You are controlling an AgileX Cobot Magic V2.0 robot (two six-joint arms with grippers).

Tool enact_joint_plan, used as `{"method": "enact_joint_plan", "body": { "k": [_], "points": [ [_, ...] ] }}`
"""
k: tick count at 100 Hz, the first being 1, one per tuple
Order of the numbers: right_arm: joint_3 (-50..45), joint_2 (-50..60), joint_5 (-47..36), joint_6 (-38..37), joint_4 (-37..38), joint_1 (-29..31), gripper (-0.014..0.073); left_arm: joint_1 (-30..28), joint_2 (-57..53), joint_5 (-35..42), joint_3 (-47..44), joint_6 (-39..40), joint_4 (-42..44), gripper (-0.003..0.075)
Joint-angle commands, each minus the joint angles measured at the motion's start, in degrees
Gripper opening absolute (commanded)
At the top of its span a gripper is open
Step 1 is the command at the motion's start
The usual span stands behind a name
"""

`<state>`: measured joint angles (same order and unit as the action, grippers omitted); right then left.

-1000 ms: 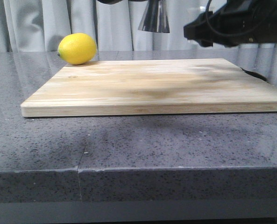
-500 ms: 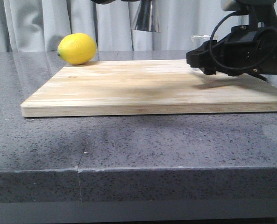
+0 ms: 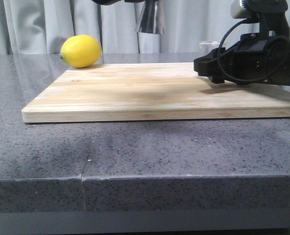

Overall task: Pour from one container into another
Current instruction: 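Set the beaker on the board, open the right gripper, withdraw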

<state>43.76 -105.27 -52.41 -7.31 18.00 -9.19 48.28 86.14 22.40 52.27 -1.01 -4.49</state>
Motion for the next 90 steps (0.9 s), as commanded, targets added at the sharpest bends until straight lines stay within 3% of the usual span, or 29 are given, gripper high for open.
{"method": "enact_joint_plan", "body": {
  "k": [1,18,37,47,90],
  "points": [
    [0.9,2.1,-5.1,0.0,-0.7,0.2,0.0258,-0.1,-2.5,5.6,1.5,-0.1,0.1,-0.0013],
    [-0.2,2.1,-6.7,0.0,-0.7,0.2,0.0292,-0.1,-2.5,5.6,1.5,-0.1,0.1,-0.0013],
    [-1.1,2.1,-9.4,0.0,-0.7,0.2,0.0516,-0.1,-2.5,5.7,1.5,-0.1,0.1,-0.0013],
    [-1.3,2.1,-12.5,0.0,-1.7,0.2,0.0585,-0.1,-2.5,5.7,1.5,-0.1,0.1,-0.0013],
    [-1.3,4.8,-19.2,0.0,-2.1,0.2,0.0605,-0.2,-2.5,5.9,1.5,-0.1,0.1,-0.0013]
  ]
}}
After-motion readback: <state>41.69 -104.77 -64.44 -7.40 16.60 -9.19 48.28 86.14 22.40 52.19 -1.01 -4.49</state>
